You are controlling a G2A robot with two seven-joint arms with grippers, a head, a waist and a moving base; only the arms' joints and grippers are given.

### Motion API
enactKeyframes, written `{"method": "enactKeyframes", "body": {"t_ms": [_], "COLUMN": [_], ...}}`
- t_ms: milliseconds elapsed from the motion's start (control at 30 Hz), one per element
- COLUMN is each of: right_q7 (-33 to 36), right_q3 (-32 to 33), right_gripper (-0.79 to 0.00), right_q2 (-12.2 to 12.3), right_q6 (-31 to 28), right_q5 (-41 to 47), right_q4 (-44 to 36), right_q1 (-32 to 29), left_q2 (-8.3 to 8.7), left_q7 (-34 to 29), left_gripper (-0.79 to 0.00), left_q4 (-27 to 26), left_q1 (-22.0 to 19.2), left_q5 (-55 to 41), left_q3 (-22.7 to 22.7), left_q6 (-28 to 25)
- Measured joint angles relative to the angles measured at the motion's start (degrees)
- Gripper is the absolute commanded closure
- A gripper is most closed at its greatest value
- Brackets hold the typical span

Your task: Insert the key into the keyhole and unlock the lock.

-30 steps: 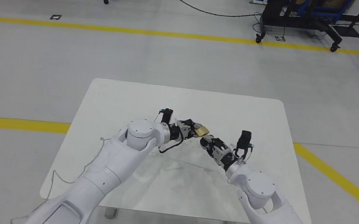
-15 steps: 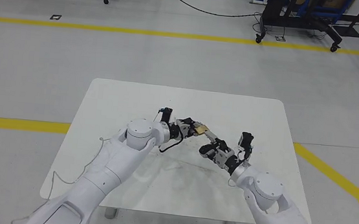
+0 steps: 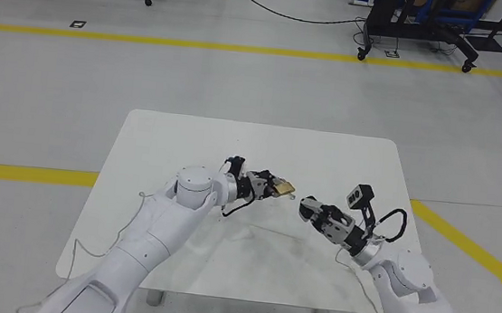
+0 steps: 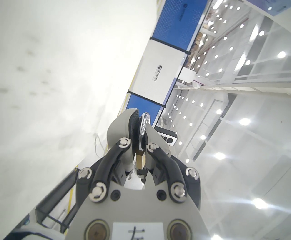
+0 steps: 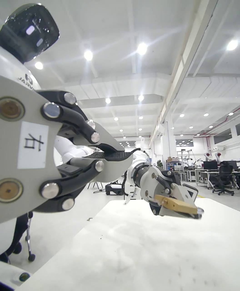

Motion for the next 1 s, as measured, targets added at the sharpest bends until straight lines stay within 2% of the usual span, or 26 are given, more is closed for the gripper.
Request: {"method": "enactKeyframes", "body": {"t_ms": [167, 367, 500, 733, 767, 800, 833, 867, 1000], "right_q7": [-3.0, -8.7, -9.7, -11.5, -11.5, -11.3, -10.9, -10.1, -5.1], "right_q3": [-1.8, -3.3, -4.0, -4.7, -4.6, -4.5, -4.3, -3.9, -2.9], "right_gripper": [0.0, 0.0, 0.0, 0.0, -0.058, -0.2, -0.431, -0.785, -0.785], "right_q2": [-0.1, -0.3, -0.4, -0.5, -0.5, -0.5, -0.5, -0.4, -0.3], "right_q6": [-1.6, -4.5, -6.2, -7.0, -7.4, -7.8, -8.1, -8.4, -5.9], "right_q5": [-6.4, -11.5, -13.7, -15.3, -15.2, -14.8, -14.1, -12.9, -5.9], "right_q4": [0.0, 0.7, 1.8, 2.6, 2.4, 2.2, 1.9, 1.7, 1.8], "right_q1": [1.1, 1.6, 2.0, 2.5, 2.3, 2.1, 1.8, 1.5, 0.7], "left_q2": [-0.76, -1.26, -1.42, -1.66, -1.67, -1.67, -1.65, -1.62, -1.35], "left_q7": [-3.9, -7.5, -11.1, -10.5, -9.3, -8.0, -6.2, -3.6, 2.4], "left_gripper": [0.0, 0.0, 0.0, 0.0, 0.0, 0.0, 0.0, 0.0, 0.0], "left_q4": [3.7, 6.1, 7.0, 8.0, 7.8, 7.6, 7.3, 6.5, 3.2], "left_q1": [-2.0, -3.0, -3.4, -3.9, -3.9, -3.8, -3.7, -3.3, -1.5], "left_q5": [-4.7, -7.3, -7.8, -6.9, -6.3, -5.8, -5.0, -3.8, -0.2], "left_q3": [0.1, 0.0, 0.3, 0.5, 0.4, 0.3, 0.1, 0.0, -0.5], "left_q6": [4.3, 3.2, 2.4, 0.7, -0.4, -1.5, -2.9, -4.9, -10.4]}}
